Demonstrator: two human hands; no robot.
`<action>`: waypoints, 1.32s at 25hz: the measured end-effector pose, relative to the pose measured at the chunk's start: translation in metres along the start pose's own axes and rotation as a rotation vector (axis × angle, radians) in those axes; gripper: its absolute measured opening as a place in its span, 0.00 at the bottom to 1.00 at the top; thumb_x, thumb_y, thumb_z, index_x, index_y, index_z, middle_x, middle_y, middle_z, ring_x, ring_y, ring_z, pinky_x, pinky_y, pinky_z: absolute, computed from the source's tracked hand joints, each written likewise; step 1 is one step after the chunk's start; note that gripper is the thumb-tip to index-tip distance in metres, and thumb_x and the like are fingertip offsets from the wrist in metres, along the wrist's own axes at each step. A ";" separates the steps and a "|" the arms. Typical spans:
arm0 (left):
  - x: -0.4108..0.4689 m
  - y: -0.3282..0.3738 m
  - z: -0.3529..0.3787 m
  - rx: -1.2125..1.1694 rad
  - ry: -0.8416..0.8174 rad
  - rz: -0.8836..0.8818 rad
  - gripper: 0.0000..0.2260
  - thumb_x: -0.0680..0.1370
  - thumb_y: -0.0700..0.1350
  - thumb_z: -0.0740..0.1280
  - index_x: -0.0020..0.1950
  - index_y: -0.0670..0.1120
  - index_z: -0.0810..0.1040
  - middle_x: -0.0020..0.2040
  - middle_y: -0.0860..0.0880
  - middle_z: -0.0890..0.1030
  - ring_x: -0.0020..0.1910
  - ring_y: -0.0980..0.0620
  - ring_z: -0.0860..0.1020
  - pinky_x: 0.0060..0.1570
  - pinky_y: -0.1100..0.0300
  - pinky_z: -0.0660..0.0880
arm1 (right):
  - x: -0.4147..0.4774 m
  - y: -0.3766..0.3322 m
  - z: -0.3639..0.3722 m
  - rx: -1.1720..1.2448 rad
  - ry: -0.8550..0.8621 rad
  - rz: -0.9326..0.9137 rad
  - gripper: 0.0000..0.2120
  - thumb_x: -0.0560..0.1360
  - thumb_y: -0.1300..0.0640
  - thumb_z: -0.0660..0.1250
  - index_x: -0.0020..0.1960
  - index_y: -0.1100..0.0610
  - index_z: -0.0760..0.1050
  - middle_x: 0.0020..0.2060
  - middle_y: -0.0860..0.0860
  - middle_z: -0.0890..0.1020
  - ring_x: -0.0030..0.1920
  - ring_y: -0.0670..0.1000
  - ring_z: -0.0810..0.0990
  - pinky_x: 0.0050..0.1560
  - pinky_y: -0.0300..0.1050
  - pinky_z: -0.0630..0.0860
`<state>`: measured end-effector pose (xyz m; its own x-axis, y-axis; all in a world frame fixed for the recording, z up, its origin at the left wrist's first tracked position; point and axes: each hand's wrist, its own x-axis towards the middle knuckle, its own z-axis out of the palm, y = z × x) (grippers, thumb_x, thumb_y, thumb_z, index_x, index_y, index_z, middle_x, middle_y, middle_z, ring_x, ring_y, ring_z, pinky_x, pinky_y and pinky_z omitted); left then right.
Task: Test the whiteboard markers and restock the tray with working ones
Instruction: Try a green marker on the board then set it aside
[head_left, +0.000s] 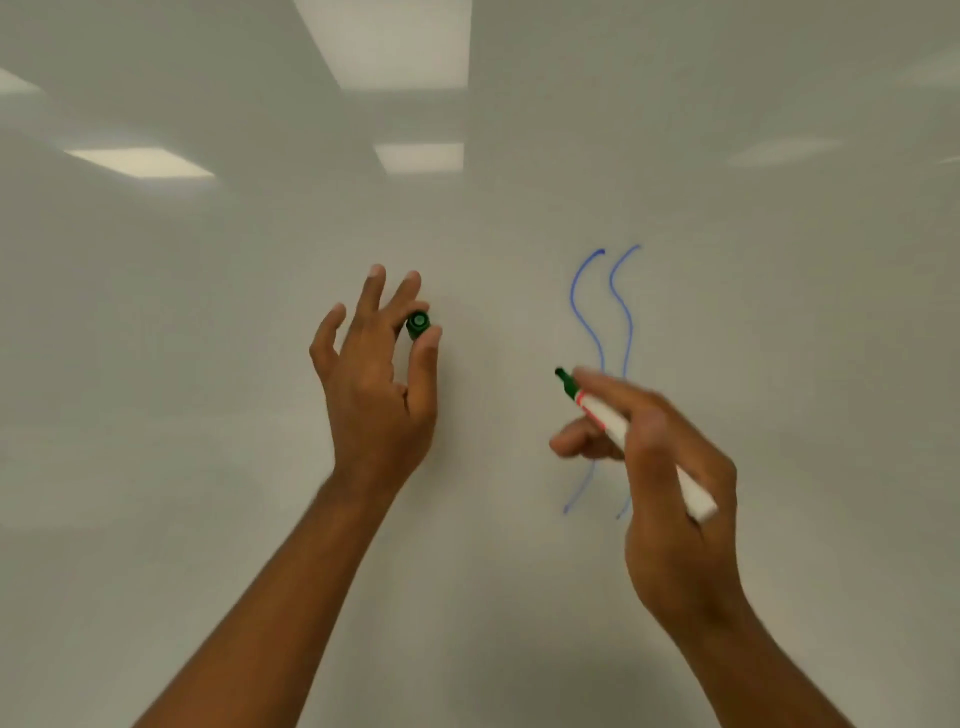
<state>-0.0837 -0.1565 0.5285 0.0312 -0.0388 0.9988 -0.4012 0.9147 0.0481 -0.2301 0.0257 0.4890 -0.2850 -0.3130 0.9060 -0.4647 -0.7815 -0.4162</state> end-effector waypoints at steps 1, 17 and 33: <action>0.011 -0.009 0.003 0.038 -0.004 0.040 0.17 0.87 0.46 0.62 0.73 0.40 0.76 0.74 0.46 0.79 0.79 0.48 0.70 0.76 0.38 0.63 | 0.016 0.001 0.007 -0.002 0.047 0.003 0.13 0.83 0.46 0.59 0.60 0.50 0.78 0.42 0.52 0.86 0.45 0.55 0.85 0.46 0.45 0.80; 0.029 -0.048 0.022 0.313 0.050 0.293 0.16 0.88 0.47 0.63 0.75 0.43 0.75 0.74 0.46 0.78 0.79 0.48 0.70 0.79 0.43 0.64 | 0.102 0.056 0.034 -0.425 0.251 -0.187 0.05 0.77 0.54 0.71 0.51 0.55 0.81 0.37 0.50 0.82 0.34 0.51 0.80 0.33 0.52 0.77; 0.026 -0.052 0.023 0.350 0.035 0.307 0.16 0.88 0.46 0.64 0.75 0.43 0.77 0.76 0.45 0.76 0.80 0.45 0.69 0.79 0.39 0.64 | -0.063 0.096 0.024 -0.736 -0.019 0.054 0.05 0.70 0.58 0.71 0.37 0.53 0.76 0.24 0.50 0.72 0.24 0.52 0.69 0.24 0.50 0.71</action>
<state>-0.0834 -0.2144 0.5523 -0.1085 0.2314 0.9668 -0.6812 0.6910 -0.2418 -0.2365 -0.0425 0.3934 -0.3122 -0.3551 0.8811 -0.8945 -0.2026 -0.3986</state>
